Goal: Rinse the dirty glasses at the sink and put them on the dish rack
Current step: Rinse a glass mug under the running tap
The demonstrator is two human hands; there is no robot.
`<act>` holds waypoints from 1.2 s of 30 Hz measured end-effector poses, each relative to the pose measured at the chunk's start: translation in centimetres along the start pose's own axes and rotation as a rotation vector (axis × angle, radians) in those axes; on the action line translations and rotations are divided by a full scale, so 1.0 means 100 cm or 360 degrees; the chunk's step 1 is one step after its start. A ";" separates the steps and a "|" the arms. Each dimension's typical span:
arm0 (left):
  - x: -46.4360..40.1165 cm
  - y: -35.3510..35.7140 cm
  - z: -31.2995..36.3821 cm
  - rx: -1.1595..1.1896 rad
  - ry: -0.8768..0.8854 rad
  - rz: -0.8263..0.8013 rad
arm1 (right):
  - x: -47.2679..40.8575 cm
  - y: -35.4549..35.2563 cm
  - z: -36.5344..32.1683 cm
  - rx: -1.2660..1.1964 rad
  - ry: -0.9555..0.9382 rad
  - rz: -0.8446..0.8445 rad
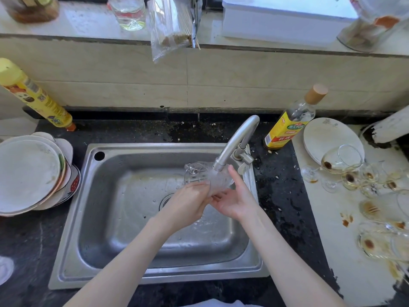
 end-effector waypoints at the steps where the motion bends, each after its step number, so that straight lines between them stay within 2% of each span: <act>1: -0.002 -0.002 0.003 -0.0048 0.0036 -0.0005 | 0.000 -0.001 0.000 0.0032 -0.0006 0.0012; 4: -0.008 -0.012 0.019 -0.0242 0.0148 -0.0022 | -0.001 -0.001 0.004 0.0139 -0.0038 0.0040; 7: -0.016 -0.009 0.023 -0.0349 0.0061 -0.0225 | -0.002 0.002 0.002 0.0251 -0.0097 0.0079; 10: -0.019 -0.010 0.023 -0.0499 0.0020 -0.0181 | -0.006 0.001 0.000 0.0234 -0.0090 0.0133; 13: -0.015 -0.012 0.012 0.0053 -0.0184 -0.0184 | -0.011 -0.004 -0.004 0.0174 -0.0133 0.0155; 16: -0.014 -0.004 0.009 0.0980 -0.0335 -0.0279 | -0.014 -0.004 -0.006 0.0185 -0.0201 0.0058; 18: -0.018 -0.003 0.013 0.1537 -0.0531 -0.0320 | -0.013 0.001 -0.003 0.0235 -0.0237 -0.0064; 20: -0.020 -0.008 0.016 0.1841 -0.0751 -0.0246 | -0.011 0.006 -0.001 0.0304 -0.0282 -0.0109; 21: -0.020 -0.009 0.016 0.1873 -0.0780 -0.0221 | -0.009 0.007 -0.002 0.0328 -0.0305 -0.0118; 23: -0.020 -0.007 0.015 0.1571 -0.0645 -0.0299 | -0.005 0.013 -0.007 0.0319 -0.0310 -0.0176; 25: -0.017 -0.004 0.014 0.0789 -0.0389 -0.0337 | -0.002 0.016 -0.008 0.0267 -0.0242 -0.0213; 27: -0.011 -0.008 0.014 0.0013 -0.0200 -0.0158 | -0.004 0.008 -0.008 0.0239 -0.0207 -0.0078; 29: -0.005 -0.016 0.020 -0.0356 -0.0018 0.0050 | -0.007 0.000 -0.007 0.0147 -0.0201 0.0032; 32: 0.000 -0.021 0.017 -0.0566 0.0274 0.0309 | -0.008 -0.004 -0.012 0.0029 -0.0205 0.0070; 33: 0.000 -0.024 0.013 -0.0539 0.0288 0.0371 | -0.008 -0.002 -0.012 0.0059 -0.0197 0.0040; 36: -0.001 -0.037 0.022 -0.0313 0.0138 0.0263 | -0.009 0.002 -0.010 0.0140 -0.0173 -0.0066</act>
Point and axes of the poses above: each hand's wrist, its own x-axis away from the middle knuckle, its own y-axis out of the palm, z = x × y, the point moved 7 cm from there along -x, towards the middle knuckle, and after that the axes turned 7 degrees about -y, right-handed, at the moved point
